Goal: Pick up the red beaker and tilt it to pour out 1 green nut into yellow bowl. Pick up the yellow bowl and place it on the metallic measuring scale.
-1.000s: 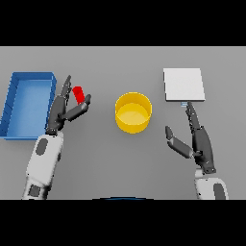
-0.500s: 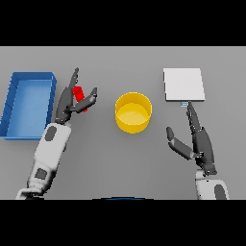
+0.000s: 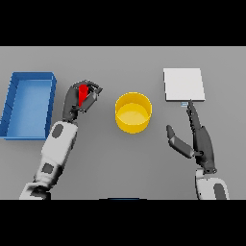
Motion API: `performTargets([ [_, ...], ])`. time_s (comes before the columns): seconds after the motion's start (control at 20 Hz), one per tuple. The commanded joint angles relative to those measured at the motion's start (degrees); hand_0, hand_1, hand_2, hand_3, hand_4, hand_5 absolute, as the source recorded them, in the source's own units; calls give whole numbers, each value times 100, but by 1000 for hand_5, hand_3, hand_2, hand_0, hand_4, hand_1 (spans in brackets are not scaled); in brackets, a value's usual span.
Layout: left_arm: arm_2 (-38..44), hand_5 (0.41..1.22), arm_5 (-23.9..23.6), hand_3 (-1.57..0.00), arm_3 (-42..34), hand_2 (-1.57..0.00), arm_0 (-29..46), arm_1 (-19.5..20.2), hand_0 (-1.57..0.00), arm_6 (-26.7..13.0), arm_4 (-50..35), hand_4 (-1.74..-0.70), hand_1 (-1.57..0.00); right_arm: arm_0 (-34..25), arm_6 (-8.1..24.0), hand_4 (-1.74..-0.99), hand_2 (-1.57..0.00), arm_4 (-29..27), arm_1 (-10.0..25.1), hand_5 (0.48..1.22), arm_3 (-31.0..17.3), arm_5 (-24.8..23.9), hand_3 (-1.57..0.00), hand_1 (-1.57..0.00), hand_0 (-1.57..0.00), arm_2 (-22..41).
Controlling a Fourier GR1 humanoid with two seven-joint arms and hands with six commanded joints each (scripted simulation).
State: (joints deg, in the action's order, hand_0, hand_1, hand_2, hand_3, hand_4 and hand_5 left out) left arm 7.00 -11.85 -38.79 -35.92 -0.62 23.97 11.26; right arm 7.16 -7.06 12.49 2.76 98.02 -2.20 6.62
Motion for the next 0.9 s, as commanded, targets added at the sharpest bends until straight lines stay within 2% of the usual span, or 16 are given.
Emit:
performTargets([
  [0.0, 7, 1119, -46, -1203, -15, -1317, 20, -19, -1309, 58, -15, -1606, -1318, -22, -3, -1232, 1, -37, 24, 685, -28, 38, 1, 1, 1, -17],
  [0.1, 57, 1127, -77, -1336, -10, -1408, -38, 3, -1403, -111, -82, -1654, -1409, -1, -38, -1207, 1, 62, -6, 677, 44, -15, 1, 1, 1, 46],
  [0.15, 38, 1128, -89, -1383, -69, -1441, -23, -8, -1437, -27, -93, -1672, -1441, -14, -4, -1196, 1, 77, 39, 673, -9, -32, 1, 1, 1, 0],
  [0.4, -188, 1126, -11, -1509, -573, -1528, -56, 284, -1527, -300, 22, -1718, -1529, -38, -154, -1127, 1, 257, 83, 659, -108, -136, 1, 1, 1, 12],
  [0.55, -742, 1134, 103, -1539, -1114, -1549, -139, 562, -1549, -801, 530, -1729, -1549, -35, -155, -1103, 1, 354, 97, 656, -60, -173, 1, 1, 1, 48],
  [0.65, -1244, 1139, 206, -1551, -1191, -1557, -317, 836, -1557, -1202, 1119, -1734, -1557, -23, -182, -1095, 1, 315, 158, 660, -32, -135, 1, 1, 1, 11],
  [0.85, -1855, 1123, 418, -1555, -1705, -1560, -183, 987, -1559, -1593, 1634, -1735, -1560, 31, -172, -1092, 1, 313, 100, 668, 19, -89, 1, 1, 1, 85],
])
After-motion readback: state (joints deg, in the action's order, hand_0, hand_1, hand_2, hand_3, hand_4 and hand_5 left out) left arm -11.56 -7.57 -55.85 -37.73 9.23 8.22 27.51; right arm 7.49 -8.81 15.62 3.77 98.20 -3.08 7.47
